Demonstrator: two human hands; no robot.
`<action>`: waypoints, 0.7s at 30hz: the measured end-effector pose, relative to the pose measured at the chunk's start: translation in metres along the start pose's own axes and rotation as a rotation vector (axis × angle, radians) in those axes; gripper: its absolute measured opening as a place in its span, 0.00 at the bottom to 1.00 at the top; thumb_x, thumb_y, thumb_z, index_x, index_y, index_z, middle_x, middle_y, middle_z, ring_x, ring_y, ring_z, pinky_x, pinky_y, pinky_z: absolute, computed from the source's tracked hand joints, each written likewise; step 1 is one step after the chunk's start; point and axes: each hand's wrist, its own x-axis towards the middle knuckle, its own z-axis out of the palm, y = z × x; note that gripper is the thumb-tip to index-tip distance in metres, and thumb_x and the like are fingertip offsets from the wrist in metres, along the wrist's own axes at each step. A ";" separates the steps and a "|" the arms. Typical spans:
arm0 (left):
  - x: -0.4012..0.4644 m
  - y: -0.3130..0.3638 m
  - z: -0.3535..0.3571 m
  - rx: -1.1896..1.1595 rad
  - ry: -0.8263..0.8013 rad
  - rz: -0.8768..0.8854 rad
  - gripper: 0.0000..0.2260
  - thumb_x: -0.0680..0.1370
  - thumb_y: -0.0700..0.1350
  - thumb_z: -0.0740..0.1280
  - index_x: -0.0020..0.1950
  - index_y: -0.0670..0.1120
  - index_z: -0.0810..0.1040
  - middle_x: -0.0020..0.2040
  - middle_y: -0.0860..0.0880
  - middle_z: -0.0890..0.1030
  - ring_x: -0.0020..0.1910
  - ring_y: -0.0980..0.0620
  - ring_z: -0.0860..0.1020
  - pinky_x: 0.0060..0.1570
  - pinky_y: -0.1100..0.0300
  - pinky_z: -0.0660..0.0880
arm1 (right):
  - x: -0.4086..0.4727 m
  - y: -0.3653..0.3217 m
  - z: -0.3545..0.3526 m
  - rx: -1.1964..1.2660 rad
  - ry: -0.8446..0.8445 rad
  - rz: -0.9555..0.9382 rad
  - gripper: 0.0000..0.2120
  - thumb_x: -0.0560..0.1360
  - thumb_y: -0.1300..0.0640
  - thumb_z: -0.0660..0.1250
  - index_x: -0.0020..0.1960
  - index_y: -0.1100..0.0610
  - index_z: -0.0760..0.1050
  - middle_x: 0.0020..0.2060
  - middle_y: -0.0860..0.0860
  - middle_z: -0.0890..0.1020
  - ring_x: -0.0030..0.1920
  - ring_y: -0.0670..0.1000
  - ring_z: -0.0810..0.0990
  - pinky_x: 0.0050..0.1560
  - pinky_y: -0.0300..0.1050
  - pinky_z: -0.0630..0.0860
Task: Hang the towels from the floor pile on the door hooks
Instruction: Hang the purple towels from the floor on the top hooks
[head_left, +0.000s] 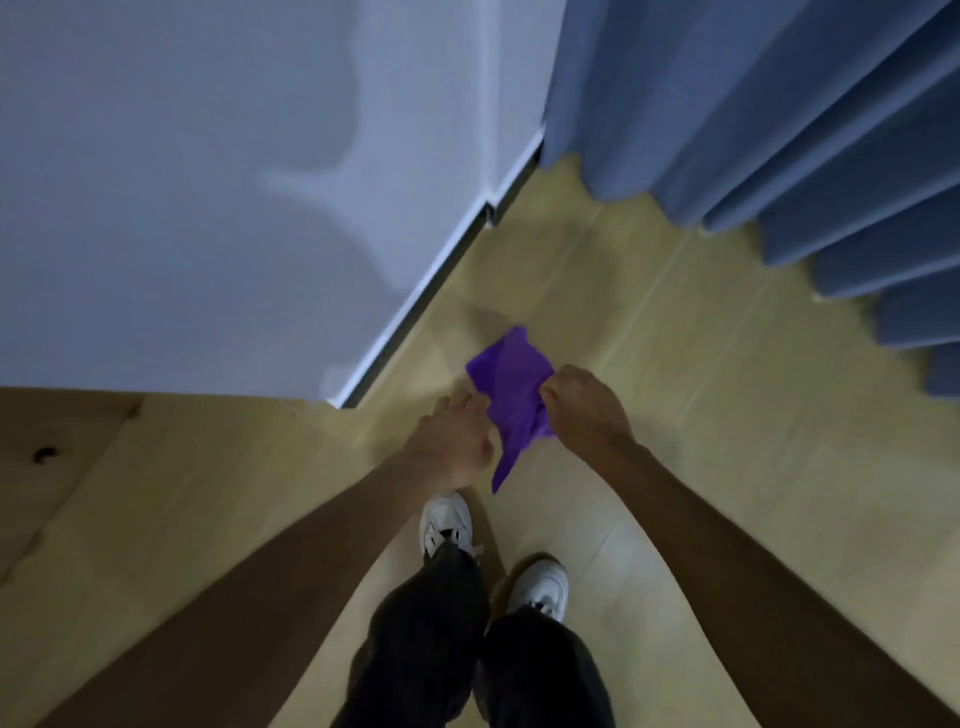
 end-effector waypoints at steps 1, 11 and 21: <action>-0.019 0.017 -0.026 -0.030 0.029 0.012 0.21 0.78 0.42 0.58 0.72 0.43 0.62 0.69 0.43 0.65 0.68 0.43 0.66 0.65 0.48 0.68 | -0.012 -0.013 -0.035 0.029 0.031 -0.040 0.11 0.79 0.62 0.56 0.52 0.63 0.77 0.52 0.60 0.77 0.55 0.60 0.75 0.55 0.51 0.69; -0.208 0.139 -0.235 -0.127 0.490 0.072 0.09 0.79 0.38 0.55 0.52 0.36 0.71 0.51 0.35 0.79 0.51 0.36 0.77 0.47 0.49 0.71 | -0.134 -0.135 -0.331 0.082 0.499 -0.477 0.14 0.74 0.58 0.54 0.37 0.60 0.76 0.34 0.54 0.78 0.36 0.55 0.77 0.38 0.41 0.70; -0.409 0.215 -0.346 -0.094 0.871 0.109 0.10 0.79 0.42 0.54 0.52 0.41 0.74 0.50 0.38 0.80 0.48 0.39 0.78 0.42 0.55 0.71 | -0.255 -0.237 -0.512 0.330 0.456 -0.374 0.28 0.79 0.38 0.44 0.53 0.52 0.78 0.55 0.53 0.76 0.59 0.55 0.71 0.64 0.53 0.68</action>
